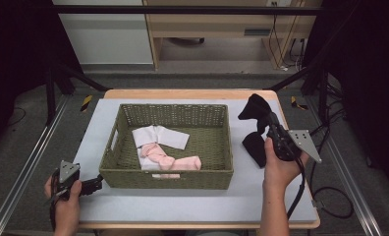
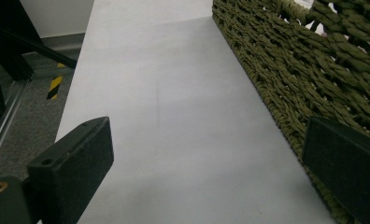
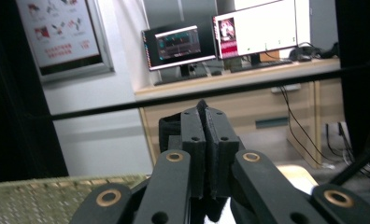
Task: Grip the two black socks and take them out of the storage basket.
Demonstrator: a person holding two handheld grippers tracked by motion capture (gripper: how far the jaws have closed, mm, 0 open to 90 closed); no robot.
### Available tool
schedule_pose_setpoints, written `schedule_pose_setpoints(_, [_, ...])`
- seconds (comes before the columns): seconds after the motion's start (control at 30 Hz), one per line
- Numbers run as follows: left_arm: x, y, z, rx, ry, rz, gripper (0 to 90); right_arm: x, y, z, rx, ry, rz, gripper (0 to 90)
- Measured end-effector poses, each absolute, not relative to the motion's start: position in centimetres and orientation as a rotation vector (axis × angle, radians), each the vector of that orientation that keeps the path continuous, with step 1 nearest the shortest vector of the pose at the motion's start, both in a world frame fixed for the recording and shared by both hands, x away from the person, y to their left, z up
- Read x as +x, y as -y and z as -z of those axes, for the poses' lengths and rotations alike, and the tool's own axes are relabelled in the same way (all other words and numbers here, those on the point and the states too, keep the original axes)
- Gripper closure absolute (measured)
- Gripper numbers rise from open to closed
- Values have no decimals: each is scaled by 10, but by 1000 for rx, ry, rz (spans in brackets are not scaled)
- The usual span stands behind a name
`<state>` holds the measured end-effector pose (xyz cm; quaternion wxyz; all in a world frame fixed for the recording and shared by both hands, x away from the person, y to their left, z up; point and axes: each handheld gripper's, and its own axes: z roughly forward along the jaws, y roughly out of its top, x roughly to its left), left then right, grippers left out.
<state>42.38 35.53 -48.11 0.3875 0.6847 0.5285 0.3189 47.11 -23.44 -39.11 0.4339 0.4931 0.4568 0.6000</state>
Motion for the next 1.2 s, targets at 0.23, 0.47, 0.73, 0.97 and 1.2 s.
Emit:
schedule_pose_setpoints(0.23, [424, -355, 481, 1745, -1341, -814, 24, 471, 242, 430, 1312, -1172, -1454, 874])
schedule_pose_setpoints(0.47, [424, -354, 481, 1751, -1341, -819, 24, 472, 248, 453, 1367, -1207, -1410, 873])
schedule_pose_setpoints(0.73, [424, -355, 481, 1749, -1340, -816, 25, 467, 263, 462, 1415, -1242, -1404, 799])
schedule_pose_setpoints(0.97, [424, -355, 481, 1747, -1343, -821, 25, 460, 272, 450, 1390, -1209, -1461, 477])
schedule_pose_setpoints(1.2, [424, -354, 481, 1748, -1343, -821, 25, 445, 279, 433, 1369, -1272, -1462, 245])
